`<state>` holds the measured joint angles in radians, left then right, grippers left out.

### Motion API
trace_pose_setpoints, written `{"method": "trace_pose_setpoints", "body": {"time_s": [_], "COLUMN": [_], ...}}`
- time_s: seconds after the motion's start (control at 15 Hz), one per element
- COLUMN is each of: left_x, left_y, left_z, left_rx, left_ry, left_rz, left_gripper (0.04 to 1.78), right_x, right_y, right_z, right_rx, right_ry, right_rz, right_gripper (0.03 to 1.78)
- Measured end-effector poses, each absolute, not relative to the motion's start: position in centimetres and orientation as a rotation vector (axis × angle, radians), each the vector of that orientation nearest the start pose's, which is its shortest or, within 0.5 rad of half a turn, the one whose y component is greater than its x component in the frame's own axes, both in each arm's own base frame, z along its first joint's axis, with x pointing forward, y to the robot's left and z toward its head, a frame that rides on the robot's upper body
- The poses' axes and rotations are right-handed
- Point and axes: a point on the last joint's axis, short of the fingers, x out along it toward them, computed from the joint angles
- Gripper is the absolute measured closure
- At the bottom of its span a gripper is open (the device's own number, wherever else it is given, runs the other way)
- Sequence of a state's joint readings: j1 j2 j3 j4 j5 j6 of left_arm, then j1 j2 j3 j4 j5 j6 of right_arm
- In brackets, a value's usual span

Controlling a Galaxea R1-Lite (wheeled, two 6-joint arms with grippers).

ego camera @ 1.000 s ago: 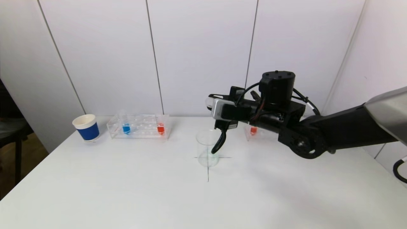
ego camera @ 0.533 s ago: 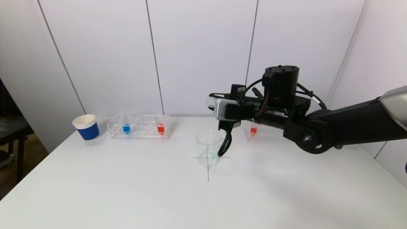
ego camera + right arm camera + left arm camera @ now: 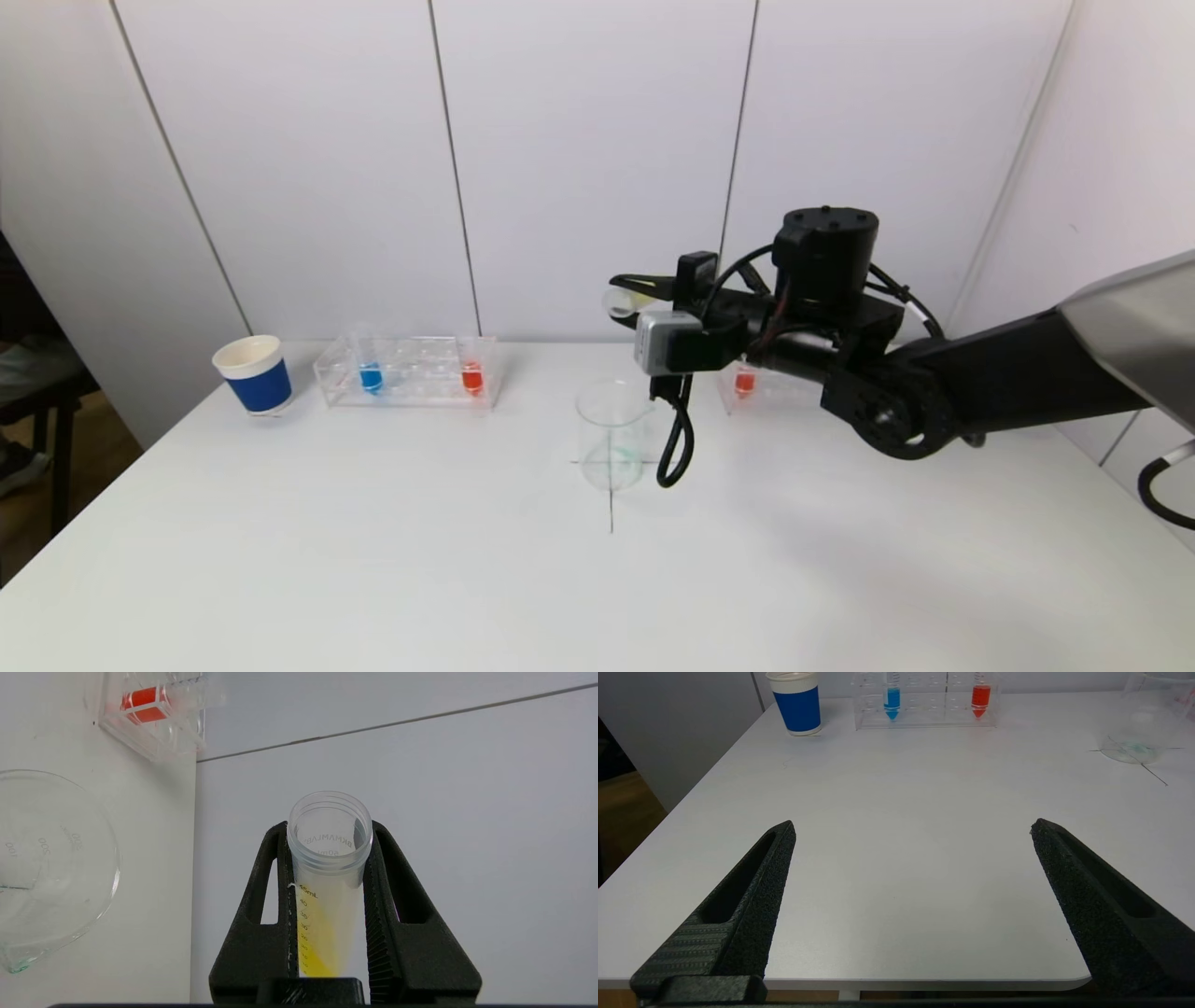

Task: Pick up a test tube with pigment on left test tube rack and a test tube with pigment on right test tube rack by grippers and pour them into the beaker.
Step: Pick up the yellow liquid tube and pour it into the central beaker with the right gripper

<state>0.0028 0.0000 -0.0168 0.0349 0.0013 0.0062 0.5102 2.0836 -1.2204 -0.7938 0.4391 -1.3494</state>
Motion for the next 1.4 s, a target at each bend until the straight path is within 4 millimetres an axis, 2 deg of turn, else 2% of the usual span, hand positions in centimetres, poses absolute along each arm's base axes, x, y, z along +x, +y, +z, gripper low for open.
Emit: {"method": "trace_pose_setpoints", "body": {"time_s": [0.67, 1.4], "left_x": [-2.4, -2.4], "left_y": [0.0, 0.0], "left_z": [7.7, 7.7], "left_rx": [0.006, 0.006], "left_ry": [0.018, 0.018], "left_rz": [0.004, 0.004], "left_gripper": [0.06, 0.06], "right_x": [37.0, 36.6], "right_y": [21.0, 20.8], "right_z": [14.5, 12.5], "right_rx": [-1.289, -1.286], "right_ry": [-0.610, -0.603], "right_rz": [0.843, 0.869], "right_gripper": [1.35, 1.35]}}
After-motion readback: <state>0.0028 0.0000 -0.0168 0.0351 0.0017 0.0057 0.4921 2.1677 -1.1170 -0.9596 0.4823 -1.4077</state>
